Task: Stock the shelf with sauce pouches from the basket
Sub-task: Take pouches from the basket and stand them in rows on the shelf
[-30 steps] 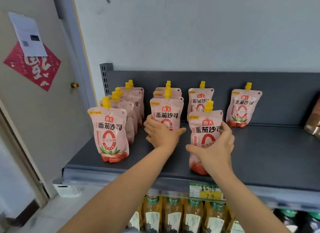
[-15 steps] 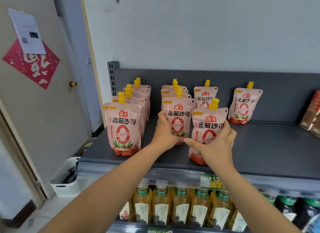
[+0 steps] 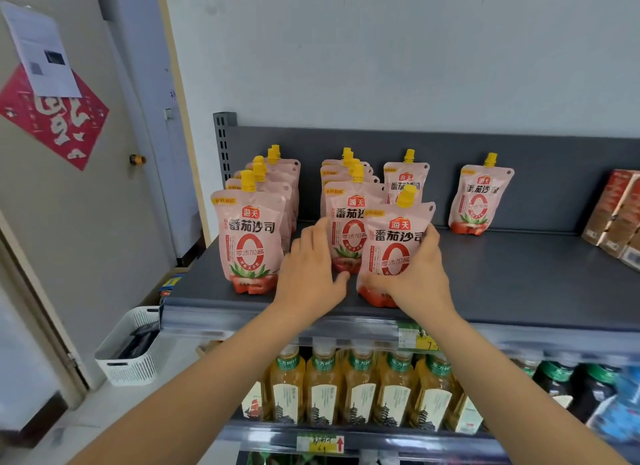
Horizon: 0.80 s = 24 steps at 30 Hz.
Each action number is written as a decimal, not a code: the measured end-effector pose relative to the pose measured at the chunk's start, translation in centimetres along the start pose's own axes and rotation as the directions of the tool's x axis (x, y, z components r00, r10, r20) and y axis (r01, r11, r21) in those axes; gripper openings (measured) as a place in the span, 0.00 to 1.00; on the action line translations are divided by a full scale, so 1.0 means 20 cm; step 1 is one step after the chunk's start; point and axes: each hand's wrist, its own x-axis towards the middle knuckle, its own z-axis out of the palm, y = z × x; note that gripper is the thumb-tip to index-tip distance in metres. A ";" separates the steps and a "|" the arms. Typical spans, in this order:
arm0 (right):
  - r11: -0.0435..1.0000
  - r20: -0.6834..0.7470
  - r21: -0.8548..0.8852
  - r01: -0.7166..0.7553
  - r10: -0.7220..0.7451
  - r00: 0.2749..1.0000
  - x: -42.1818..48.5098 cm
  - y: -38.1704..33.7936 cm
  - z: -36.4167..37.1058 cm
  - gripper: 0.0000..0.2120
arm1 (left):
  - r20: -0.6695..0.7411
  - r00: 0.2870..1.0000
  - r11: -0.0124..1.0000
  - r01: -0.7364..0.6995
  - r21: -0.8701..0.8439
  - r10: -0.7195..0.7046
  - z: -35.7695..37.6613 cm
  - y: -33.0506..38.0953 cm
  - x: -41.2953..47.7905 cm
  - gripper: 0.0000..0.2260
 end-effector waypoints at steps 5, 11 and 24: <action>0.999 0.033 -0.040 0.006 -0.004 0.999 0.02 -0.10 0.13 0.60 | -0.041 0.993 0.989 -0.102 0.112 0.107 -0.07 -0.04 -0.11 0.33; 0.998 -0.012 -0.069 0.008 -0.008 1.000 0.02 -0.14 0.22 0.62 | -0.078 0.991 0.981 -0.098 0.167 0.113 -0.10 -0.07 -0.17 0.30; 0.904 -0.254 -0.426 -0.037 -0.080 0.964 -0.49 0.24 -0.52 0.38 | -0.069 0.911 0.913 -0.405 0.044 0.407 0.11 0.41 -0.36 0.30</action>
